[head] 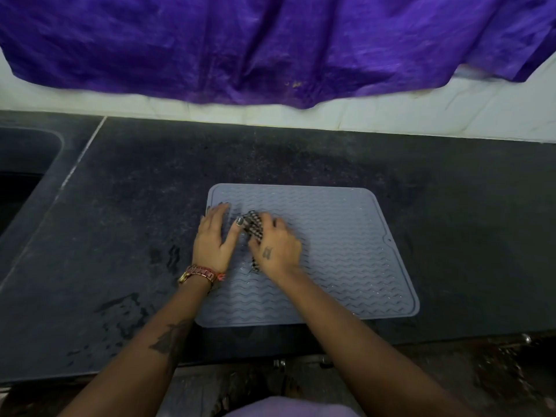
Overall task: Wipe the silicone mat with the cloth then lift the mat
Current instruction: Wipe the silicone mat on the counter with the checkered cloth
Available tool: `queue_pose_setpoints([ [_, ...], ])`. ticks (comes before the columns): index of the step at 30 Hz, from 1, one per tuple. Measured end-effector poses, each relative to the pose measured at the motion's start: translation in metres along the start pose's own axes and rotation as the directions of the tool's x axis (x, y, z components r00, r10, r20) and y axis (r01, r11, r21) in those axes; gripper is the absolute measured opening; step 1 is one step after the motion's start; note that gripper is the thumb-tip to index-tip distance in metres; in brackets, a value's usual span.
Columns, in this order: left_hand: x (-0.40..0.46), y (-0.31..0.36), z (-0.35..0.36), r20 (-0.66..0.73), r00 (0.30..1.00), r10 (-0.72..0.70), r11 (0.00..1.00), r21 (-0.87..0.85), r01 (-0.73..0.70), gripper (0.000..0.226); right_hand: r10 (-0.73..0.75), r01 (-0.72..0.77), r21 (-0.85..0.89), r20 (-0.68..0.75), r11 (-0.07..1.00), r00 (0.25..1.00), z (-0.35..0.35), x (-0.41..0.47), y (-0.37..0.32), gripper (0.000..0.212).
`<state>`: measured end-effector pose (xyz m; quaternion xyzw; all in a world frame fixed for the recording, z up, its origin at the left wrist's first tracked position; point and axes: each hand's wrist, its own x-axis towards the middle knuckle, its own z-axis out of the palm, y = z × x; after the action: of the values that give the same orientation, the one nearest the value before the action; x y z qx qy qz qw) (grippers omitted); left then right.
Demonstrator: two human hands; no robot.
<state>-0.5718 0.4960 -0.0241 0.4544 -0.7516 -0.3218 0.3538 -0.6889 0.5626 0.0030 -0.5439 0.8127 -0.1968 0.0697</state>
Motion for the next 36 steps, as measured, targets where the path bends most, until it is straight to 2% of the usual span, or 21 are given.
queue_pose_setpoints([
  [6,0.004,-0.006,0.010,0.070,0.997,0.025,0.949,0.312,-0.046,0.073,0.195,-0.201,-0.066,-0.087,0.977,0.977,-0.036,-0.003,0.078,0.050],
  [10,0.003,-0.008,0.011,0.097,0.995,0.032,0.918,0.391,-0.068,0.074,0.317,-0.326,-0.096,-0.100,0.940,0.943,-0.067,-0.009,0.134,0.050],
  [14,0.002,-0.004,0.010,0.095,0.995,0.041,0.924,0.374,-0.073,0.072,0.443,-0.456,-0.103,-0.130,0.884,0.887,-0.094,-0.015,0.179,0.052],
  [17,0.000,0.000,0.006,0.036,0.999,0.019,0.973,0.229,-0.026,0.073,0.515,-0.529,-0.067,-0.153,0.846,0.843,-0.102,-0.013,0.187,0.054],
  [20,-0.002,0.004,0.003,-0.009,0.999,-0.038,0.994,0.106,0.039,0.077,0.587,-0.582,0.092,-0.219,0.808,0.779,-0.096,-0.007,0.164,0.049],
  [22,-0.002,0.006,0.002,-0.016,0.999,-0.041,0.996,0.076,0.042,0.079,0.513,-0.482,0.183,-0.217,0.857,0.830,-0.081,-0.001,0.131,0.048],
  [24,-0.002,0.009,0.001,-0.011,1.000,-0.026,0.998,0.056,0.026,0.081,0.357,-0.330,0.186,-0.137,0.925,0.924,-0.060,0.009,0.091,0.051],
  [26,-0.003,0.010,0.000,-0.020,1.000,-0.008,0.999,0.031,0.009,0.082,0.187,-0.174,0.234,-0.033,0.956,0.982,-0.040,0.022,0.050,0.053],
  [28,-0.003,0.012,-0.002,-0.055,0.998,-0.001,1.000,-0.004,0.001,0.081,0.070,-0.075,0.320,0.025,0.945,0.997,-0.023,0.035,0.011,0.052],
  [32,-0.001,0.010,-0.003,-0.142,0.990,0.001,0.996,-0.091,-0.015,0.082,0.002,-0.048,0.491,0.093,0.870,0.996,0.002,0.051,-0.041,0.049],
  [34,-0.001,0.009,-0.003,-0.166,0.986,-0.015,0.993,-0.115,-0.004,0.088,-0.039,-0.017,0.415,0.125,0.909,0.991,0.012,0.056,-0.049,0.047],
  [36,-0.001,0.007,-0.002,-0.163,0.987,-0.006,0.995,-0.097,-0.010,0.090,-0.035,-0.001,0.255,0.138,0.967,0.990,0.018,0.060,-0.051,0.048],
])
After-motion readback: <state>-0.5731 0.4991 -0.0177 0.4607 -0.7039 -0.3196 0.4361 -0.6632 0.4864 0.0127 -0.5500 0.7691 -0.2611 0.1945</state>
